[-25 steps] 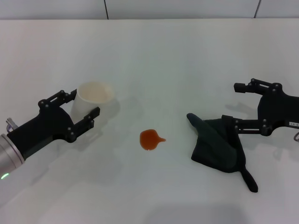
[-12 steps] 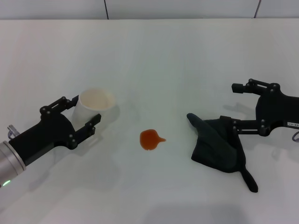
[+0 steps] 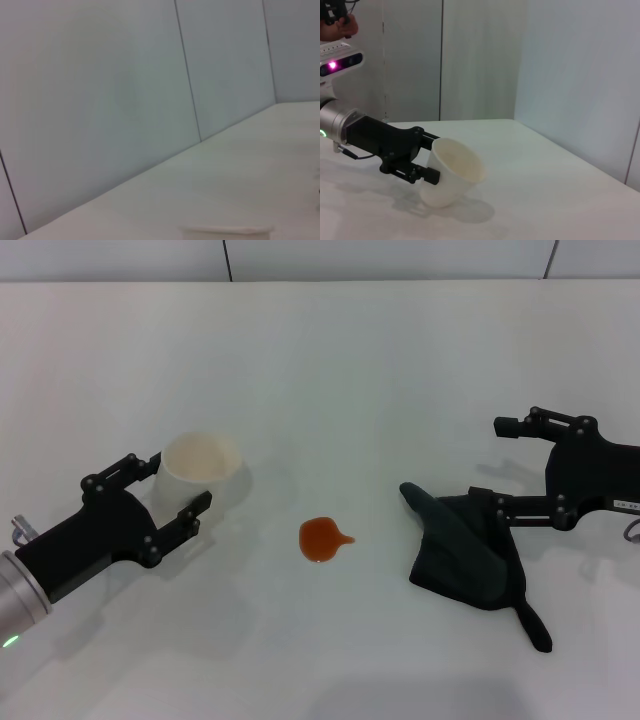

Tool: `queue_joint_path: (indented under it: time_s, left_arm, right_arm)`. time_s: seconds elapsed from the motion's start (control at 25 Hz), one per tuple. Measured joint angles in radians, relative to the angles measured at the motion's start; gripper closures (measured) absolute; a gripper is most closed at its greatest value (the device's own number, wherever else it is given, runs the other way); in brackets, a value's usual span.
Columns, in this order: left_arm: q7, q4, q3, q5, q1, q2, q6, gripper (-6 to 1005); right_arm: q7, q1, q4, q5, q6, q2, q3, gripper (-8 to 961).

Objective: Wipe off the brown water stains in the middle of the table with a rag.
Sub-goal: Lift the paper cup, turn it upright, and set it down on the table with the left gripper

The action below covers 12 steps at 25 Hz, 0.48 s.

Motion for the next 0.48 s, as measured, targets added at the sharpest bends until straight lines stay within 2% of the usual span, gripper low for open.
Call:
queue_joint_path:
  time_s: [0.48]
  left_arm:
    - [0.023, 0.001, 0.001, -0.007, 0.034, 0.0, 0.011, 338]
  right_arm:
    - [0.006, 0.002, -0.009, 0.0, 0.001, 0.0, -0.011, 81]
